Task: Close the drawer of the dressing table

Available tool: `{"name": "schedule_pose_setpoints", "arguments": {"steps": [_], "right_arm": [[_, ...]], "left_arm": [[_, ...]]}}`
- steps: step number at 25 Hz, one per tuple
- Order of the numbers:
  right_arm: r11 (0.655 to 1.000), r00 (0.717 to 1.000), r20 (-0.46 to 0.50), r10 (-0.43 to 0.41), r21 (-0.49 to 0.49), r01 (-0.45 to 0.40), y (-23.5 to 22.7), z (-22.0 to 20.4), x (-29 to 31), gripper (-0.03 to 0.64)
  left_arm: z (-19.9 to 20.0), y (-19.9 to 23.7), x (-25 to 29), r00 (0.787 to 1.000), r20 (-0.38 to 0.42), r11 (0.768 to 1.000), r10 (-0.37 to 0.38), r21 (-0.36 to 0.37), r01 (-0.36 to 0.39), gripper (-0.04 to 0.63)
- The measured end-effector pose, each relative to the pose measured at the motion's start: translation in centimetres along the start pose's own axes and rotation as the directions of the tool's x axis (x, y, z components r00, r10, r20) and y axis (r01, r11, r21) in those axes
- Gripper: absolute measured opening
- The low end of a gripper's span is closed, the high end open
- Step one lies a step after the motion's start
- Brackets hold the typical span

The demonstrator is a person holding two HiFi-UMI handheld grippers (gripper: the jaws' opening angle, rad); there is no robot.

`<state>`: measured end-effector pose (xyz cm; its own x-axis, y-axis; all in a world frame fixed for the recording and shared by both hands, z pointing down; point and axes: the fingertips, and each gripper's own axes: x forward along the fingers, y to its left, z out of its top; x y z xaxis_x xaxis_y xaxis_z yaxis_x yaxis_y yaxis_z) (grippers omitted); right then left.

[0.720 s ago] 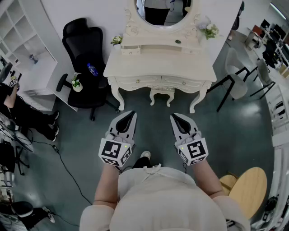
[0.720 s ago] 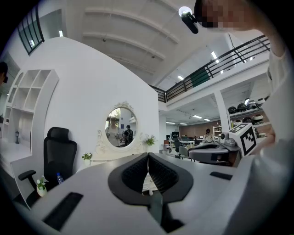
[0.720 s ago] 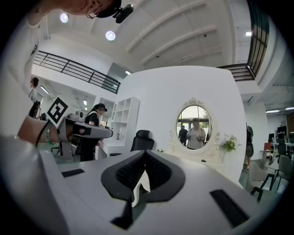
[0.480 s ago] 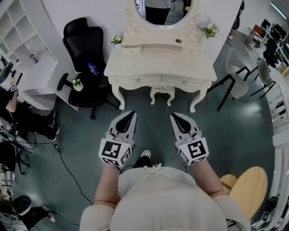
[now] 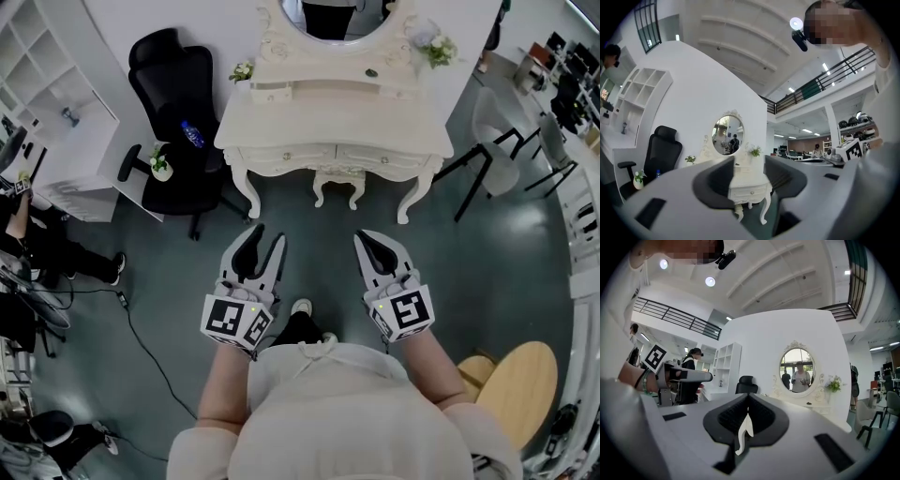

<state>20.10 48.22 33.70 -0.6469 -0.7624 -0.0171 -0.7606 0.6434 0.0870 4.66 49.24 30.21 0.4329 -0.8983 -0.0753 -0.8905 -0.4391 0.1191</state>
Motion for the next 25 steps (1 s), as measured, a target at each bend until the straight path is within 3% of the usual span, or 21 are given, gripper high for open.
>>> {"name": "schedule_pose_setpoints", "arguments": {"steps": [1, 2, 7, 13, 25], "right_arm": [[1.000, 1.000, 0.002, -0.009, 0.001, 0.009, -0.3, -0.1, 0.2, 0.006], [1.000, 1.000, 0.003, -0.018, 0.004, 0.018, -0.6, -0.3, 0.5, 0.006], [0.999, 0.999, -0.014, -0.033, 0.006, 0.033, -1.8, -1.4, 3.3, 0.006], [0.998, 0.998, -0.038, -0.057, 0.004, 0.057, -3.7, -2.7, 9.6, 0.006], [0.991, 0.985, -0.110, -0.134, 0.015, 0.137, -7.2, -4.3, 27.5, 0.006]], "left_arm": [[-0.3, 0.3, 0.2, 1.000, 0.000, 1.000, 0.001, -0.004, -0.001, 0.271], [-0.8, 0.7, 0.5, 1.000, -0.011, 1.000, 0.002, 0.005, -0.002, 0.302], [-2.4, 3.6, 2.5, 0.997, -0.063, 0.997, 0.033, 0.067, -0.029, 0.316], [-3.6, 9.3, 6.8, 0.996, -0.085, 0.999, 0.039, 0.037, -0.036, 0.316], [-3.9, 25.0, 17.7, 0.994, -0.111, 1.000, -0.005, -0.020, 0.003, 0.316]]}}
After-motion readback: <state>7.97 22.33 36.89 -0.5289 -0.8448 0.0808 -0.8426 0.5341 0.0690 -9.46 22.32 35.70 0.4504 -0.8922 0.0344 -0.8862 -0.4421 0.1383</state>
